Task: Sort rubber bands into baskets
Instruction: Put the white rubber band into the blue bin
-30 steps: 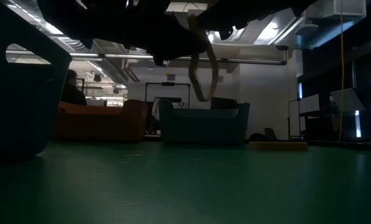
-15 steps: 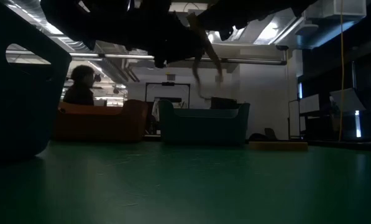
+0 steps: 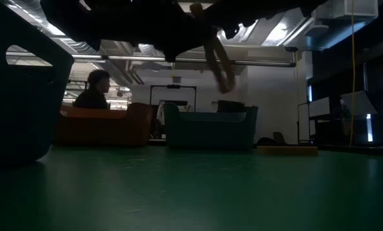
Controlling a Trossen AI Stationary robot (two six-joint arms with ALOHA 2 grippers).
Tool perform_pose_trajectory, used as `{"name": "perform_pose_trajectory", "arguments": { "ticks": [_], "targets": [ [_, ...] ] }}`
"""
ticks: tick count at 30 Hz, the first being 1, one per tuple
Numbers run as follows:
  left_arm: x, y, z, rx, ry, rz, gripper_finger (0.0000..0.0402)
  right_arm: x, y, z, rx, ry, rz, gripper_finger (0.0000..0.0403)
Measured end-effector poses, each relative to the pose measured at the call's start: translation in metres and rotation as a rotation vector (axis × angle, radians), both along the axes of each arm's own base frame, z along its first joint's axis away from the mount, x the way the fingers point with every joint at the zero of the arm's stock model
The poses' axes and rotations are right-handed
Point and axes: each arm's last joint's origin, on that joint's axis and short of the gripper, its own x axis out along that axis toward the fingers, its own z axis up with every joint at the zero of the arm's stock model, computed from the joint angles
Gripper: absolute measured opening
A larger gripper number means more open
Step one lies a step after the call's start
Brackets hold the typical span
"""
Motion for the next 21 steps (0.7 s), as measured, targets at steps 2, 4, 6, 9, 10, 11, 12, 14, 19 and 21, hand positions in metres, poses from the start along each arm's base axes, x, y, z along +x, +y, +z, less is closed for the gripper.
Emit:
{"name": "perform_pose_trajectory", "arguments": {
  "ticks": [2,4,6,9,10,11,12,14,19,21],
  "targets": [
    [0.0,0.0,0.0,-0.003,0.004,0.001,0.0078,0.0,0.0,0.0,0.001,0.0,0.001,0.0017],
    [0.0,0.0,-0.001,-0.004,0.006,0.001,0.0061,0.0,0.0,0.0,0.005,0.001,0.0,0.0017],
    [0.0,0.0,-0.001,-0.001,0.006,0.001,0.0041,0.0,0.0,0.0,0.026,0.004,-0.007,0.0017],
    [0.0,0.0,-0.001,0.016,0.007,-0.005,0.0012,0.002,0.0,-0.002,0.034,0.005,-0.001,0.0017],
    [0.0,0.0,-0.001,0.022,0.011,-0.008,0.0008,0.002,0.0,-0.002,0.036,0.008,-0.001,0.0018],
    [0.0,0.0,-0.001,0.022,0.012,-0.009,0.0006,0.002,0.0,-0.003,0.038,0.011,-0.001,0.0022],
    [0.0,0.0,-0.001,0.022,0.011,-0.009,0.0007,0.003,0.0,-0.004,0.042,0.012,-0.003,0.0029],
    [0.0,0.0,-0.001,0.02,0.008,-0.01,0.0012,0.004,0.001,-0.005,0.056,0.016,-0.008,0.0051],
    [0.0,-0.001,-0.003,0.024,0.037,-0.015,0.0005,-0.001,0.0,-0.004,0.058,0.057,-0.011,0.0128],
    [-0.001,-0.003,-0.006,0.025,0.066,-0.02,0.0005,-0.01,0.0,0.003,0.057,0.069,-0.011,0.0153]
  ]
}}
